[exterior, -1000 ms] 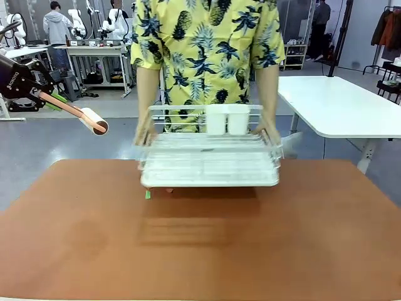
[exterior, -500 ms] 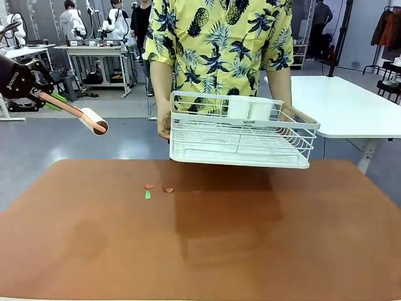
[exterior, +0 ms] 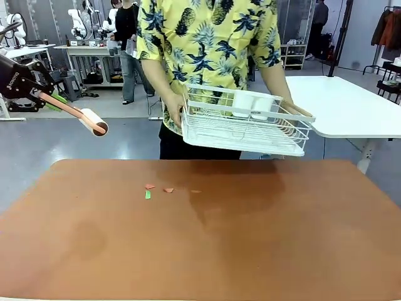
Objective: Clean the table.
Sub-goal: Clean the table with the Lint Roller when the human lifts the Dish drying rack.
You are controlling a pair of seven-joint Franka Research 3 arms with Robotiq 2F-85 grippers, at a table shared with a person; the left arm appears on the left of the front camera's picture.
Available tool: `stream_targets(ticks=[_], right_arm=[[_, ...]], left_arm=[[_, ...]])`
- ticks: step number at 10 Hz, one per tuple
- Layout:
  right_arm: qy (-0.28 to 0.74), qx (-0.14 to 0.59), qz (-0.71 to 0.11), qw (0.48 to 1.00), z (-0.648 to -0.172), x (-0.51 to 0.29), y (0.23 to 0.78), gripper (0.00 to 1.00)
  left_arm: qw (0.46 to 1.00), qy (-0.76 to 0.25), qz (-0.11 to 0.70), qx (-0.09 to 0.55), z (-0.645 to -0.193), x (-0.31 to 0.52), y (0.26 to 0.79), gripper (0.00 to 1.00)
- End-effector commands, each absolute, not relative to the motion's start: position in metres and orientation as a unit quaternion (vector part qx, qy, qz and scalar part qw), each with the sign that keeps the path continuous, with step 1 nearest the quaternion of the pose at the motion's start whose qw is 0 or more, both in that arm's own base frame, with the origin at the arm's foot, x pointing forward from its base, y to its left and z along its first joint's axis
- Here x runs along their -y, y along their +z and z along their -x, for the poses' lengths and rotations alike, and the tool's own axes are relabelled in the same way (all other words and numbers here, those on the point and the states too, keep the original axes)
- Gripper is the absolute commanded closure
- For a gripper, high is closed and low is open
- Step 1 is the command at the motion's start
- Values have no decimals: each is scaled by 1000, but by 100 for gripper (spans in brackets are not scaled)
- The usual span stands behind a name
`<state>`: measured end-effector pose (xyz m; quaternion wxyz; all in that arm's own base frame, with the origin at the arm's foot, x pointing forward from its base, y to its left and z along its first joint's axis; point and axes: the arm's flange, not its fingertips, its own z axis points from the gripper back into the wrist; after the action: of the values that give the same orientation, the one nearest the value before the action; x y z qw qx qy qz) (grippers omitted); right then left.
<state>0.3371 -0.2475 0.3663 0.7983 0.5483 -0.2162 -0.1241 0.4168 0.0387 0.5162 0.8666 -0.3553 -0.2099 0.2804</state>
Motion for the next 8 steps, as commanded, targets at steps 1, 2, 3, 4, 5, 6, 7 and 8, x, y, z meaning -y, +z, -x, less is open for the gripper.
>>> stream_targets(ticks=[1, 2, 3, 4, 5, 6, 7, 8], right_arm=[[-127, 218, -549, 797, -337, 246, 369, 0], [-127, 218, -549, 797, -337, 246, 369, 0], [-127, 218, -549, 797, -337, 246, 369, 0], [-127, 218, -549, 797, -337, 246, 369, 0], [-127, 218, -549, 797, -337, 246, 369, 0], [-127, 218, -549, 797, -337, 246, 369, 0], [-127, 218, -549, 797, -337, 246, 369, 0], [-127, 218, -549, 797, -337, 246, 369, 0]], left_arm=[[918, 199, 301, 163, -424, -37, 563, 79], [955, 115, 259, 83, -438, -33, 576, 79], [968, 57, 236, 60, -459, -28, 572, 79], [976, 10, 214, 47, -478, -23, 553, 79], [972, -11, 229, 47, -489, -21, 537, 79], [970, -25, 238, 37, -495, -18, 518, 79], [969, -28, 241, 44, -499, -13, 500, 79], [968, -12, 248, 39, -503, -8, 484, 79]])
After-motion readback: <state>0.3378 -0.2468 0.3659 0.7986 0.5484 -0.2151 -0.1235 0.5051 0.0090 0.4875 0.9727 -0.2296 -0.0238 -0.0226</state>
